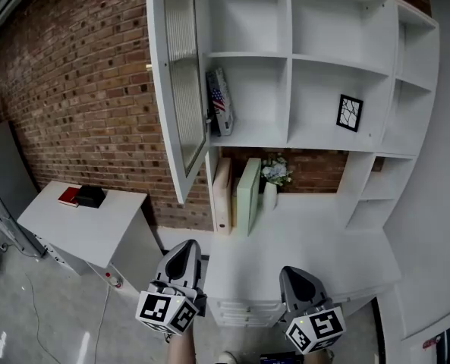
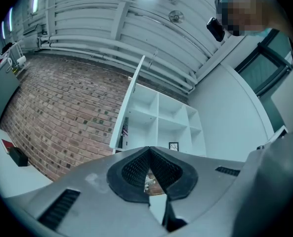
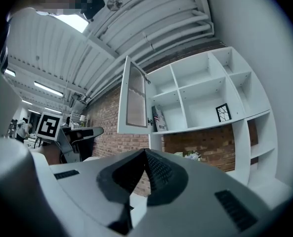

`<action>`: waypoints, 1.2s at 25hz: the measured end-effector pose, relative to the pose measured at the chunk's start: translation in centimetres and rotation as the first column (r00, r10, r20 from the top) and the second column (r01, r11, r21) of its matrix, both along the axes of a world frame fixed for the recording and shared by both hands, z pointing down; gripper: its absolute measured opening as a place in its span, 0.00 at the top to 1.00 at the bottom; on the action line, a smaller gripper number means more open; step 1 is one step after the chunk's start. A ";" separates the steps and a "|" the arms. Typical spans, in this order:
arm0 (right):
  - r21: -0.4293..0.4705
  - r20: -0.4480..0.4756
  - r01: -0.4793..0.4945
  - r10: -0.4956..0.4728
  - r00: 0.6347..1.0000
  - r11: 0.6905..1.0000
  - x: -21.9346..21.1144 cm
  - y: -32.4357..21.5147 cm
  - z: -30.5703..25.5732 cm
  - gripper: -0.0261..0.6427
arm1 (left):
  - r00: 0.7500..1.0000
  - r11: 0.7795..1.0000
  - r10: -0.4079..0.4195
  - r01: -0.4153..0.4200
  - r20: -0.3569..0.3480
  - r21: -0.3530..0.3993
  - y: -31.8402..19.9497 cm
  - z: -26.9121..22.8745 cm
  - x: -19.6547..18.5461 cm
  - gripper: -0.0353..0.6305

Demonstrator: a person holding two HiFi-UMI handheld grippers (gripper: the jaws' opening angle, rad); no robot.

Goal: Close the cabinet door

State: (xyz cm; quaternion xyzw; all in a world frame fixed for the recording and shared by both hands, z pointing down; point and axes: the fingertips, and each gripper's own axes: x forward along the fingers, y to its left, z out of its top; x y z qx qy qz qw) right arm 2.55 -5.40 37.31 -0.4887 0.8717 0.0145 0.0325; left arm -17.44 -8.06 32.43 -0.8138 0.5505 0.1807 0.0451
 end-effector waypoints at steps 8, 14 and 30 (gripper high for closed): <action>-0.014 -0.017 -0.018 0.017 1.000 1.000 -3.8 -6.1 1.2 0.96 | 0.994 0.997 -0.077 0.079 -0.077 0.023 -6.3 0.4 -6.0 0.93; -0.033 -0.064 -0.037 0.035 0.997 0.999 -5.7 -7.7 2.3 0.96 | 0.993 0.997 -0.077 0.079 -0.088 0.021 -8.7 0.8 -7.3 0.92; -0.029 -0.075 -0.016 0.014 0.997 0.999 -7.1 -10.6 2.4 0.96 | 0.999 0.999 0.006 -0.004 -0.042 0.044 -11.2 -0.6 -5.4 0.79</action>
